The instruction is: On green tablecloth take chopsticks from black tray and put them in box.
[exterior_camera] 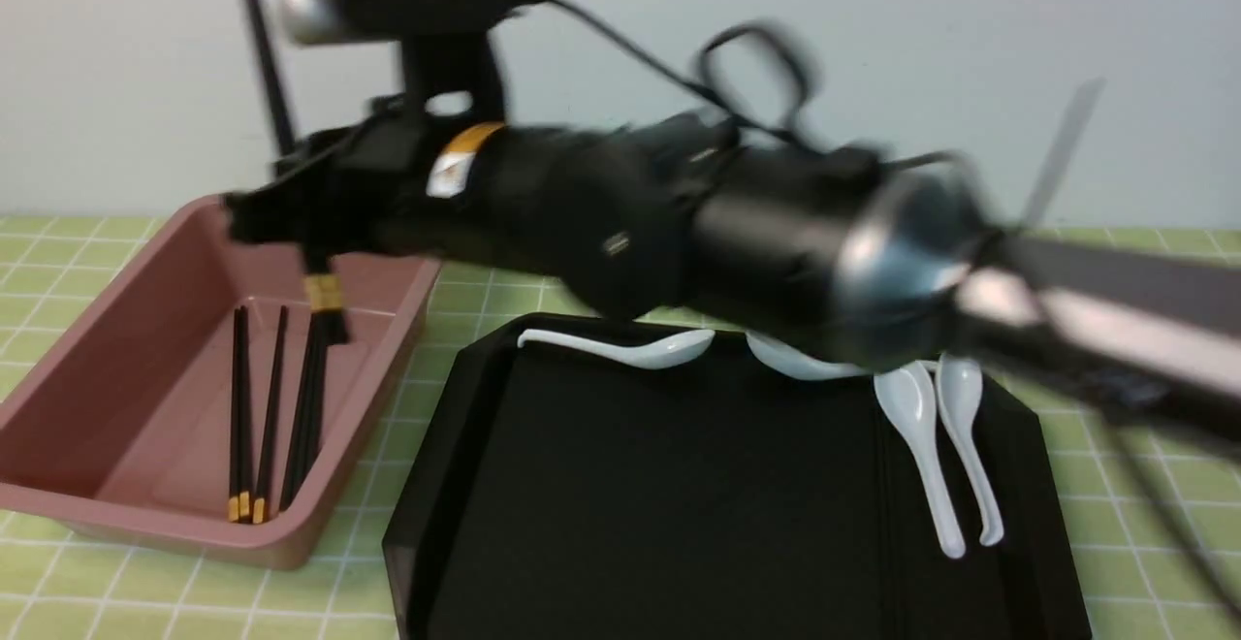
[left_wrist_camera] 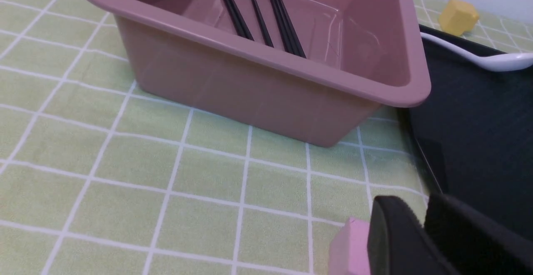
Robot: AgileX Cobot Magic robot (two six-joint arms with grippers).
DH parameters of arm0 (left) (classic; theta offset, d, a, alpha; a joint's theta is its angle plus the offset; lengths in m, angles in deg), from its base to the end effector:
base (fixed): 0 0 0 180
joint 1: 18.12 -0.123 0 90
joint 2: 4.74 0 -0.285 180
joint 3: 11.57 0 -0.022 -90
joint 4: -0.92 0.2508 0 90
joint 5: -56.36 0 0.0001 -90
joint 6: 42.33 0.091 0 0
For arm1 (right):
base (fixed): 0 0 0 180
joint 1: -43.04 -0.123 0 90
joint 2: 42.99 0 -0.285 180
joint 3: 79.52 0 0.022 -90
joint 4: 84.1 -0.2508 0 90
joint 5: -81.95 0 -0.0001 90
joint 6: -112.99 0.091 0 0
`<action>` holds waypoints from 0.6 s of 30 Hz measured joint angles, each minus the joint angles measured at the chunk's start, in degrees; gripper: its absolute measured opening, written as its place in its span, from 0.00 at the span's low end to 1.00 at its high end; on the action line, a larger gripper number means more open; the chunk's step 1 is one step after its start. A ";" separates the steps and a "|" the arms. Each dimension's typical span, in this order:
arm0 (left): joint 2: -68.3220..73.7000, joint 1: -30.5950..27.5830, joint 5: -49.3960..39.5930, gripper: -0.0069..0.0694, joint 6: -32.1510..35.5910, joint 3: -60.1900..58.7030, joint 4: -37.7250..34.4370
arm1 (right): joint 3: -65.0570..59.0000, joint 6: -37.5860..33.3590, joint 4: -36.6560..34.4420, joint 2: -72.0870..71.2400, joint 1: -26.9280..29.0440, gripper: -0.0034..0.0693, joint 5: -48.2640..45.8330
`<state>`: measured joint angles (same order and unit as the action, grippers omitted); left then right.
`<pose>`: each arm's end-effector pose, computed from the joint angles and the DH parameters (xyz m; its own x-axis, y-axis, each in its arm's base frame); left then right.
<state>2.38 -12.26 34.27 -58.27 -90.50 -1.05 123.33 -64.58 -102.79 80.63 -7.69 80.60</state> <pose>0.0519 -0.0065 0.1691 -0.3296 -0.2729 -0.9038 0.0144 0.9558 -0.2938 0.3142 0.3854 0.3160 -0.4038 0.0752 -0.9117 -0.6789 0.6433 0.3538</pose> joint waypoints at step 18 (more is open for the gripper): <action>0.00 0.00 0.00 0.28 0.00 0.00 0.00 | 9.16 0.21 1.08 14.96 0.15 0.46 -7.85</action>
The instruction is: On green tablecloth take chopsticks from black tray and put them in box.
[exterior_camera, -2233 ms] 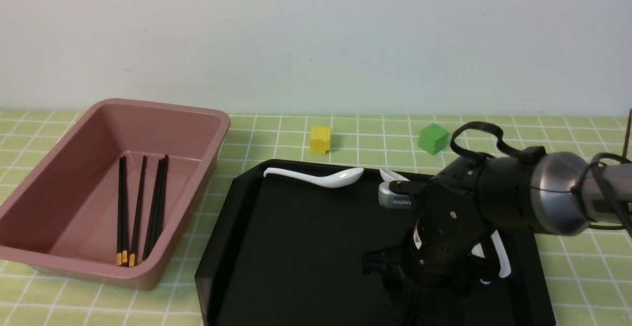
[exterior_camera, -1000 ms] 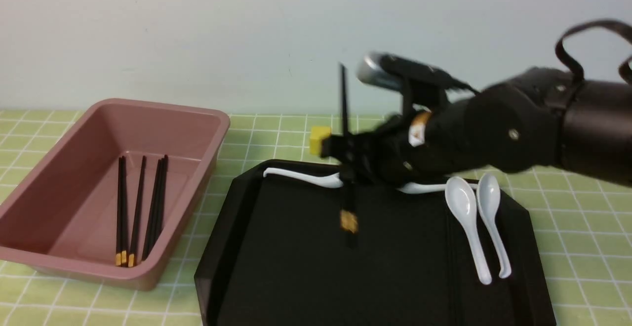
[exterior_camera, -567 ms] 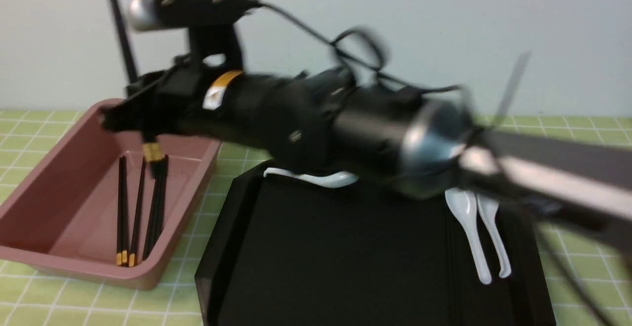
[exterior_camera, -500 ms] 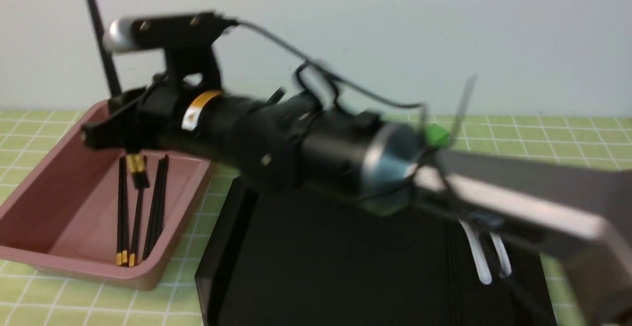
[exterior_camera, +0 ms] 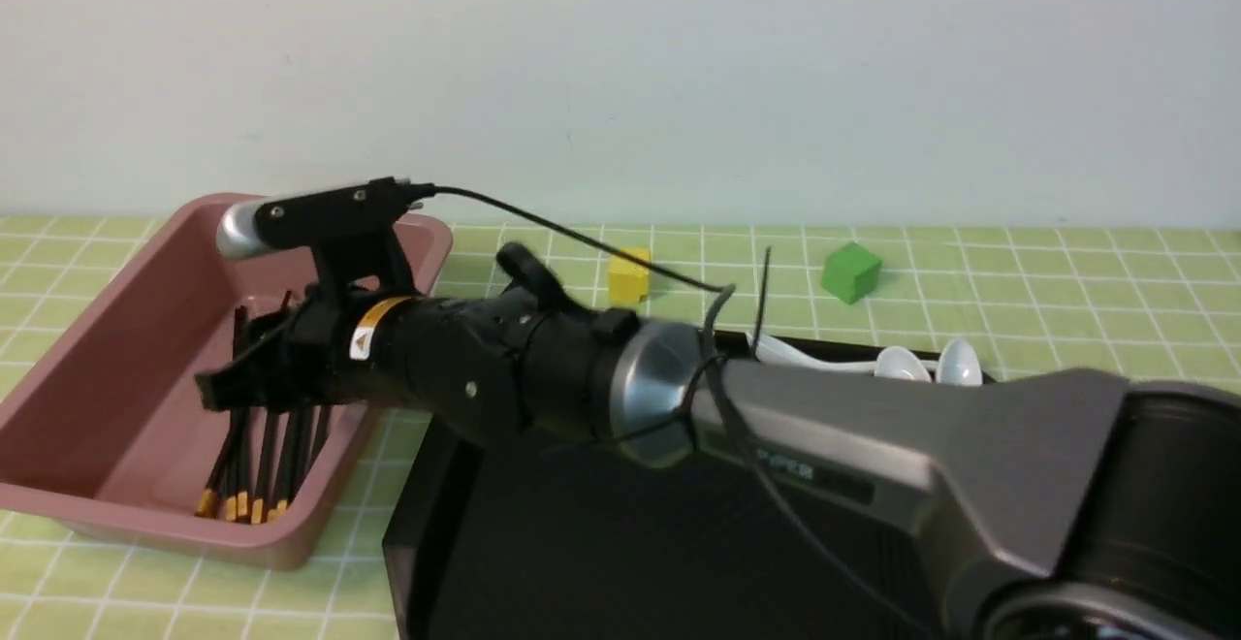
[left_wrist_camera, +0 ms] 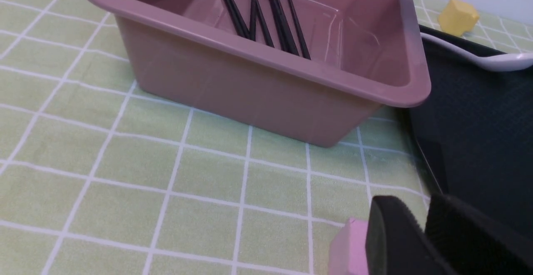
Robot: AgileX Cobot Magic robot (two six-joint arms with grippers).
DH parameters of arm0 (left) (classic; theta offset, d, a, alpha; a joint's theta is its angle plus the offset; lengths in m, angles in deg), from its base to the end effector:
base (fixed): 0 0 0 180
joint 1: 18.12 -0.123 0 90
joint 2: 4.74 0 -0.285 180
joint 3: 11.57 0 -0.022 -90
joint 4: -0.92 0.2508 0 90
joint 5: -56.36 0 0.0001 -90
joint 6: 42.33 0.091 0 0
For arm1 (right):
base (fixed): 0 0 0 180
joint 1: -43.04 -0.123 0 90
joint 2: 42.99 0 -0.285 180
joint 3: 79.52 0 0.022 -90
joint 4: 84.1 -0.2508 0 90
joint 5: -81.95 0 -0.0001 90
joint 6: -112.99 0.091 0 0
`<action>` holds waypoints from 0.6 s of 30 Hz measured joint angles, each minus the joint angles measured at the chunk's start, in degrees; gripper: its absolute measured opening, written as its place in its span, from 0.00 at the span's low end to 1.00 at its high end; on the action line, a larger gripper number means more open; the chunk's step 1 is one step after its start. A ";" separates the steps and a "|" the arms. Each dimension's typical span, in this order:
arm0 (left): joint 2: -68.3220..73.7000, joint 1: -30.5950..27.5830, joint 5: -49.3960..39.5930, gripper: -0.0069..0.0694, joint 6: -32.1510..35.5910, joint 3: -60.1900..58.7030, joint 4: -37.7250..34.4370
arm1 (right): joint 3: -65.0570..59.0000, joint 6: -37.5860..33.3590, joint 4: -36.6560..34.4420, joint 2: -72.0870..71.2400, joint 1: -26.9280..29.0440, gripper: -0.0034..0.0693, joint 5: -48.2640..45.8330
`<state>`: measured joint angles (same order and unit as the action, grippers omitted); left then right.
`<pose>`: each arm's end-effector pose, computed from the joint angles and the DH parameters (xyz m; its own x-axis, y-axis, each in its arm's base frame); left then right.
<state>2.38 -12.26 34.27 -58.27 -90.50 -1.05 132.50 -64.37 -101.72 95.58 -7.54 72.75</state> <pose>0.0519 -0.0065 0.1691 -0.3296 -0.2729 -0.9038 0.0144 0.9558 -0.2938 0.3410 0.4219 0.2223 -0.5292 -0.1046 -0.8420 -0.6578 0.6774 0.3293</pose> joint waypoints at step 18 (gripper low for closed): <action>0.00 0.00 -0.04 0.29 0.00 0.00 0.00 | 0.38 -12.51 14.15 -34.51 8.64 0.03 -61.29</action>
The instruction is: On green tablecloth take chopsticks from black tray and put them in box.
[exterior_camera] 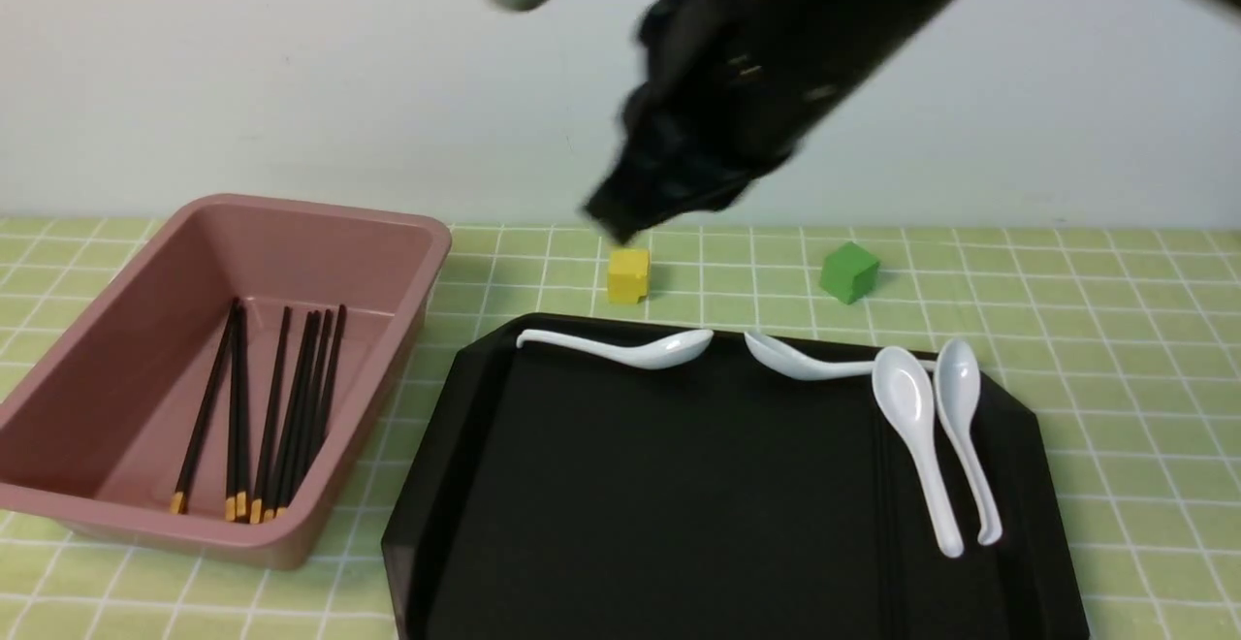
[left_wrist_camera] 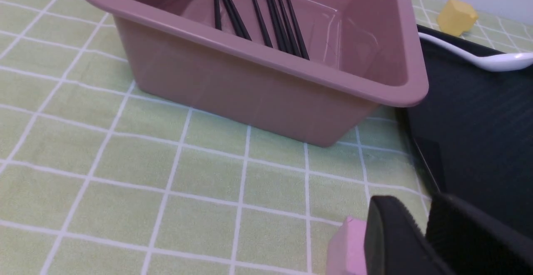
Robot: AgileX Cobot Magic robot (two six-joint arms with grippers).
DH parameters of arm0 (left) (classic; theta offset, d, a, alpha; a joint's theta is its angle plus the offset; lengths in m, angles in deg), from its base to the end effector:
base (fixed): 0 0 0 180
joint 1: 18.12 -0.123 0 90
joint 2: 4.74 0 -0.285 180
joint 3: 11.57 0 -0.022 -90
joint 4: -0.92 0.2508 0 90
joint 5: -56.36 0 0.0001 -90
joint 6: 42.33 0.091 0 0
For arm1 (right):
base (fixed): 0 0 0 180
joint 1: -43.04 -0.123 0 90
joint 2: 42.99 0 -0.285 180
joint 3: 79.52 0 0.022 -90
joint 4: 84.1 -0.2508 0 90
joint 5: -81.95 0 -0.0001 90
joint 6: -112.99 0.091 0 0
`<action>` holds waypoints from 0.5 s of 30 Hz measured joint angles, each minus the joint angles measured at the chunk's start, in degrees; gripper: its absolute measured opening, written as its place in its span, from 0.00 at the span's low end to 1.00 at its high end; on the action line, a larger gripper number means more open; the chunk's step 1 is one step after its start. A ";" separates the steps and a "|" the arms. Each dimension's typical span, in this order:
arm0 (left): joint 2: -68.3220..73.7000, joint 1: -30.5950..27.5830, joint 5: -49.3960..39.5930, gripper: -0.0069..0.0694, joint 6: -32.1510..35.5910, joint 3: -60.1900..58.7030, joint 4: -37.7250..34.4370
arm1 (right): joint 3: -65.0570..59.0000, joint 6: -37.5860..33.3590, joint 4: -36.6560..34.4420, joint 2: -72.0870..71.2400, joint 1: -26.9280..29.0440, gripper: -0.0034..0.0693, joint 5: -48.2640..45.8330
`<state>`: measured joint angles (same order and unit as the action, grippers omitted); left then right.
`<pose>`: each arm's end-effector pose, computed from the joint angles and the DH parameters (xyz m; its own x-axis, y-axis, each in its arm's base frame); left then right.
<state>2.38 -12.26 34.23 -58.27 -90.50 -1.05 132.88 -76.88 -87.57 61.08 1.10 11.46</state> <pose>0.0519 -0.0065 0.1691 -0.3303 -0.2728 -0.9036 0.0142 0.9558 -0.2937 0.2614 0.2419 0.4274 -0.4754 -0.6304 -0.6137 -0.7742 0.6310 -0.0485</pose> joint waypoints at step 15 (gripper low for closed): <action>0.00 0.00 0.00 0.31 0.00 0.00 0.00 | -39.24 5.40 0.11 -39.44 1.96 0.04 10.03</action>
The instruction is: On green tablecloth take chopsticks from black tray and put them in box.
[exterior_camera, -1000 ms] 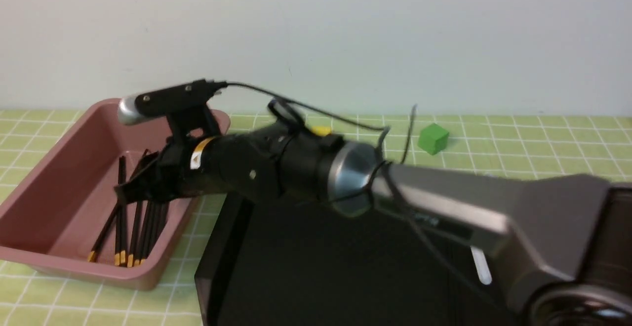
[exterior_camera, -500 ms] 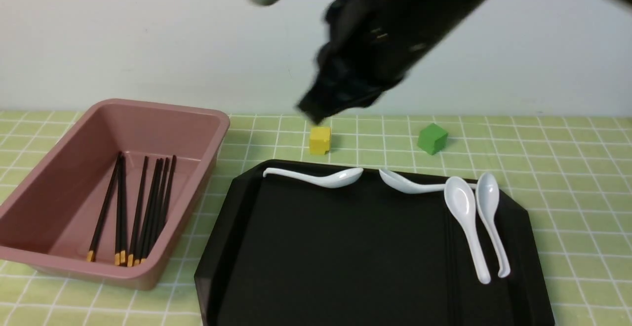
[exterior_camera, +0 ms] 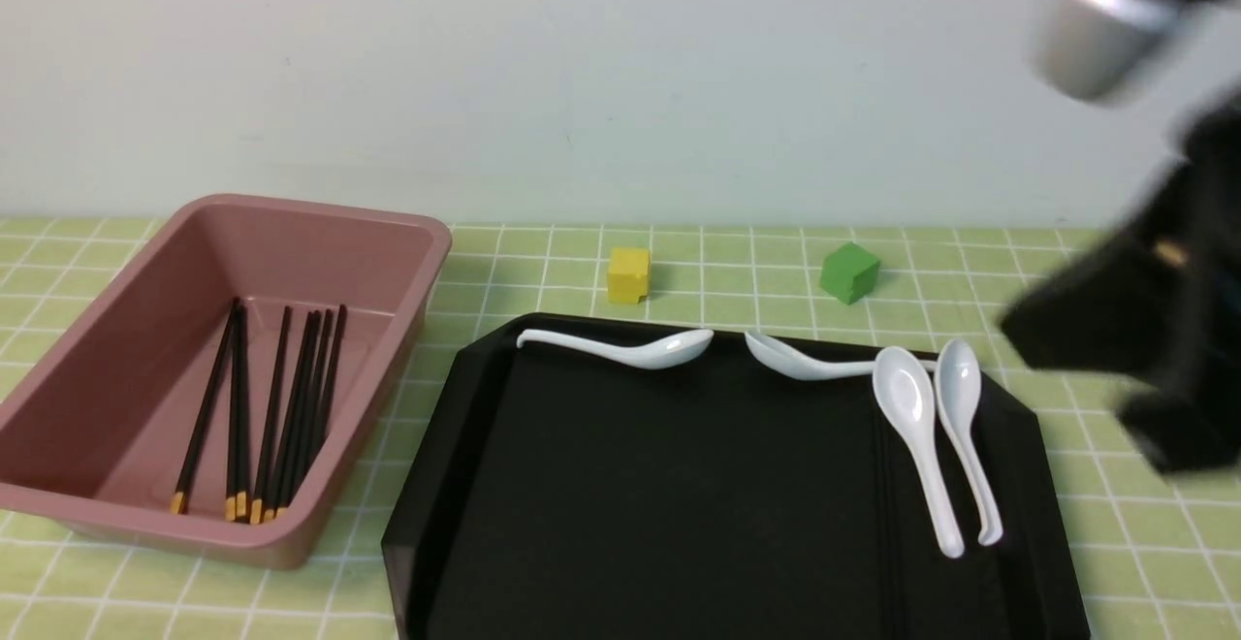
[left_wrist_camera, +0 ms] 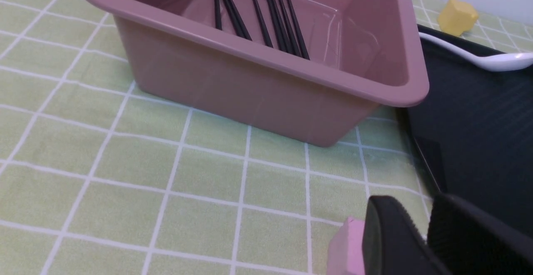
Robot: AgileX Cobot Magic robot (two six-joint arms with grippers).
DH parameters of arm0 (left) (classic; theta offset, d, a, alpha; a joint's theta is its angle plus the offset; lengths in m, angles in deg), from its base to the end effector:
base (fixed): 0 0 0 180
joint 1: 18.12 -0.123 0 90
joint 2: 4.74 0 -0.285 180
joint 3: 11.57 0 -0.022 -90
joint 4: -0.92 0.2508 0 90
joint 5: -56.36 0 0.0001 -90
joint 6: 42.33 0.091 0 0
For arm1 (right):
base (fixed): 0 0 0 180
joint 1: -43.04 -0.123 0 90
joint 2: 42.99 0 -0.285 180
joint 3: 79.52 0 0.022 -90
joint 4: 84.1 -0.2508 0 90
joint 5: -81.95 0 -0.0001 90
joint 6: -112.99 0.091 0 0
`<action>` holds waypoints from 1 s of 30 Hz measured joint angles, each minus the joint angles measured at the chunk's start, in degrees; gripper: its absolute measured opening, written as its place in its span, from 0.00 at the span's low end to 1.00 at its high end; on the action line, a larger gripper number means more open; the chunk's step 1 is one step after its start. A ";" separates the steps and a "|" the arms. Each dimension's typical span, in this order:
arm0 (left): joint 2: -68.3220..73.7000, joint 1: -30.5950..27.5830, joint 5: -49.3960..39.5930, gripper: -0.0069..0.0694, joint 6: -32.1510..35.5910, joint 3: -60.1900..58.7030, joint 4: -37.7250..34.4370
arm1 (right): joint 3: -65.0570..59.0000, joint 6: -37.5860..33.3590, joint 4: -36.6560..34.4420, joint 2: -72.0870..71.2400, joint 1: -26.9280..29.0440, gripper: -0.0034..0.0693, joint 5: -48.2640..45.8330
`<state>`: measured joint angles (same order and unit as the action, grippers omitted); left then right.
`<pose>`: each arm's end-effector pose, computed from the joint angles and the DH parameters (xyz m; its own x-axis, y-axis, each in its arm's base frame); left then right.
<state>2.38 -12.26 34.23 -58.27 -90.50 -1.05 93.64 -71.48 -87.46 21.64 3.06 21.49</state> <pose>0.0519 -0.0065 0.1691 -0.3303 -0.2728 -0.9036 0.0142 0.9558 -0.2937 0.1321 0.1168 0.4203 -0.4781 -0.4648 -0.7452 -0.6951 0.7189 -0.0025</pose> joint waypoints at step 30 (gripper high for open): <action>0.00 0.00 0.00 0.31 0.00 0.00 0.05 | -56.66 2.32 -4.55 -24.19 0.00 0.06 65.47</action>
<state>2.38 -12.26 34.23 -58.27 -90.50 -1.00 36.98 -69.16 -92.01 -2.55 3.06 86.96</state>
